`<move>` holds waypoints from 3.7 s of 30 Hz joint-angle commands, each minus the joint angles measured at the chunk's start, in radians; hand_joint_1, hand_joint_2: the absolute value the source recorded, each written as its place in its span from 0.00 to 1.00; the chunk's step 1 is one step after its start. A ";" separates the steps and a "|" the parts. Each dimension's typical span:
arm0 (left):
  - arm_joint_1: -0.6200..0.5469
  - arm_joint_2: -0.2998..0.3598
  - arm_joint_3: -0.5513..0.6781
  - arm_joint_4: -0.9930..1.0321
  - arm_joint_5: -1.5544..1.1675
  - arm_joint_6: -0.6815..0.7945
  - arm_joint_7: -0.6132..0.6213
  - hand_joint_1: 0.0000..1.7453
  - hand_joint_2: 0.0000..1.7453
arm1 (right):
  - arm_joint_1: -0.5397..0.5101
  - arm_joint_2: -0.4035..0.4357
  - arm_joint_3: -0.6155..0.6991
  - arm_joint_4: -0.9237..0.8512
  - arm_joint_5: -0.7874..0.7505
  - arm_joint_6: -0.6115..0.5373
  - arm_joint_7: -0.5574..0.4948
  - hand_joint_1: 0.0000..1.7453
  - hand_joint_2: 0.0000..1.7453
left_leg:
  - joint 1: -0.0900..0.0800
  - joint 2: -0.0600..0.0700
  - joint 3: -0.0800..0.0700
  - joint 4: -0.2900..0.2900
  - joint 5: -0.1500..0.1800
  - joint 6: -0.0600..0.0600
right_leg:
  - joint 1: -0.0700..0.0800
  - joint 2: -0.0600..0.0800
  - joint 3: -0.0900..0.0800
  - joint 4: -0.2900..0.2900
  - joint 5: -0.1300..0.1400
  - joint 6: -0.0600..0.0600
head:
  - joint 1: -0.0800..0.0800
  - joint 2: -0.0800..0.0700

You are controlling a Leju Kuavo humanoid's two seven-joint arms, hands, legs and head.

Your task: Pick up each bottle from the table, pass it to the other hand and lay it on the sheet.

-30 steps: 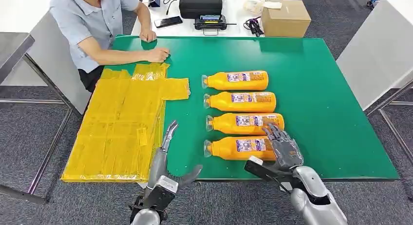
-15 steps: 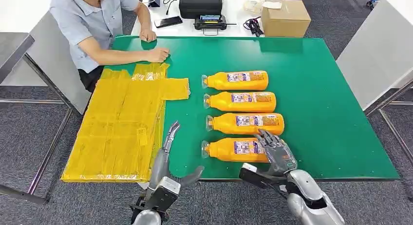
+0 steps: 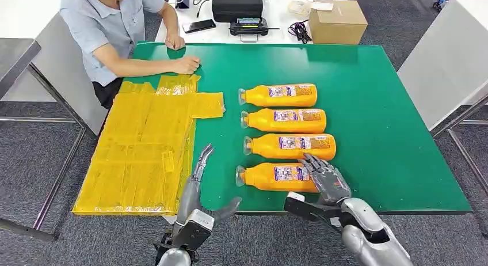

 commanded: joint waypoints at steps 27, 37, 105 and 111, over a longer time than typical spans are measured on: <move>-0.048 0.019 -0.019 0.078 0.019 0.010 -0.016 0.00 1.00 | -0.033 -0.104 0.080 -0.038 -0.086 0.057 0.022 0.00 1.00 | 0.001 0.001 0.006 0.000 -0.002 -0.002 | 0.001 0.000 0.006 0.000 -0.002 -0.003 | 0.000 0.000; -0.067 0.011 -0.031 0.106 0.032 0.007 -0.025 0.00 1.00 | -0.008 -0.132 0.097 -0.075 -0.138 0.084 -0.009 0.00 1.00 | 0.001 0.000 0.006 0.000 -0.003 -0.003 | 0.002 -0.001 0.007 0.000 -0.003 -0.003 | 0.000 0.000; -0.091 -0.023 -0.040 0.181 0.427 0.084 -0.209 0.00 1.00 | 0.154 0.011 -0.152 -0.076 -0.441 0.130 -0.185 1.00 1.00 | 0.001 0.001 0.007 -0.001 -0.002 -0.002 | 0.002 0.000 0.007 -0.002 -0.001 -0.003 | 0.000 0.000; -0.089 -0.018 -0.015 0.177 0.531 0.042 -0.193 0.00 1.00 | 0.124 0.057 -0.166 -0.074 -0.439 0.118 -0.204 1.00 1.00 | 0.001 0.003 0.007 -0.001 -0.002 -0.002 | 0.002 0.002 0.006 -0.001 -0.001 -0.003 | 0.000 0.000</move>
